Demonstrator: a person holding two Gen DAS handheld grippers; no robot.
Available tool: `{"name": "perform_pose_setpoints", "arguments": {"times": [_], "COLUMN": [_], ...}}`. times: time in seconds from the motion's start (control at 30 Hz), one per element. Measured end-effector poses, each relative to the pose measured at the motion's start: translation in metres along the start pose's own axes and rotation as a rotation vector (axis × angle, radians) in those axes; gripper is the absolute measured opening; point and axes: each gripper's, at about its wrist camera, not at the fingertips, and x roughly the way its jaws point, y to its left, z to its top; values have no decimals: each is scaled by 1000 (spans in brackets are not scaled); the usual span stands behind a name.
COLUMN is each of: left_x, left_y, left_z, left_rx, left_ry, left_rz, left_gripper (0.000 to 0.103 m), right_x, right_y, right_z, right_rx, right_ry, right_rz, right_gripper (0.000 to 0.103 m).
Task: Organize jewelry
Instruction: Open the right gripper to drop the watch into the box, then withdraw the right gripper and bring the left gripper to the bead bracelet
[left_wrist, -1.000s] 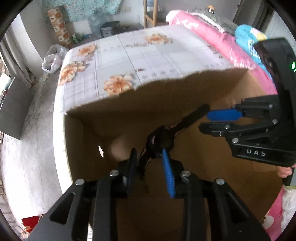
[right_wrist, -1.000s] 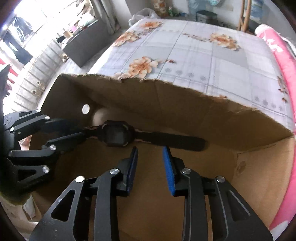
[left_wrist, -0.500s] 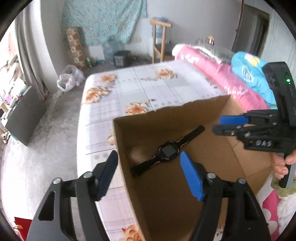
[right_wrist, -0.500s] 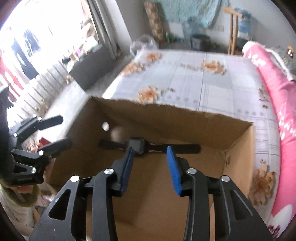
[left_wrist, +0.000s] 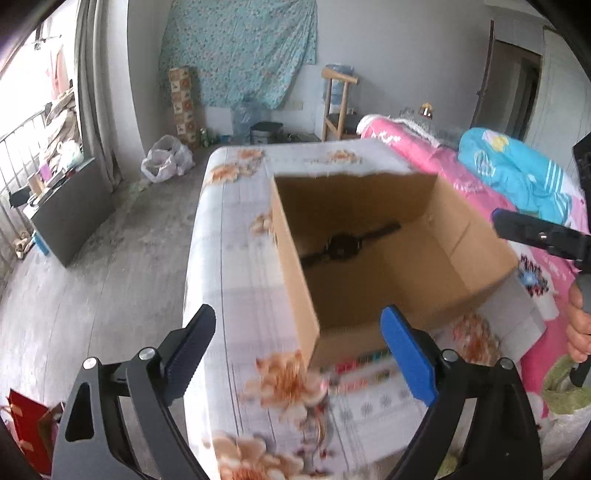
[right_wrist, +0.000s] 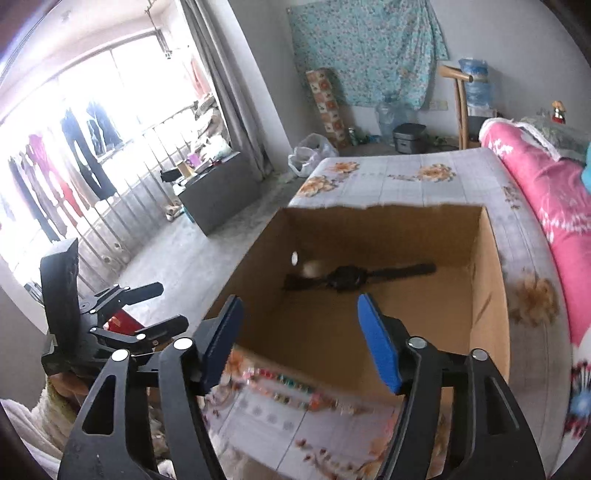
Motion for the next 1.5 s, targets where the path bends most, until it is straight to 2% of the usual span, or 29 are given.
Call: {"name": "perform_pose_setpoints", "arguments": {"times": [0.13,0.23,0.43,0.67,0.73,0.83,1.03,1.17,1.5], "left_x": [9,25,61,83,85,86,91,94,102], "left_y": [-5,-10,-22,-39,-41,-43,-33,-30,-22], "left_z": [-35,-60,-93,-99,-99,-99,-97,-94,-89], "left_rx": [-14,-27,-2,79,84,88,40,24,13], "left_ry": [50,107,204,225,211,201,187,215,239], "left_rz": [6,27,86,139,151,149,119,108,85], "left_gripper": [92,92,92,92,96,97,97,98,98], "right_x": [0,4,21,31,33,33,34,35,33], "right_y": [3,0,3,18,20,19,26,33,27], "right_z": [-36,-69,-105,-121,-122,-123,-126,-125,-118], "right_rx": [-9,-23,-37,-58,-52,-43,-68,-104,-45], "right_ry": [24,78,178,138,117,102,55,30,-9], "right_rz": [-90,-231,-345,-462,-488,-526,-542,-526,-442], "right_gripper": [80,85,95,95,95,95,95,95,95]}}
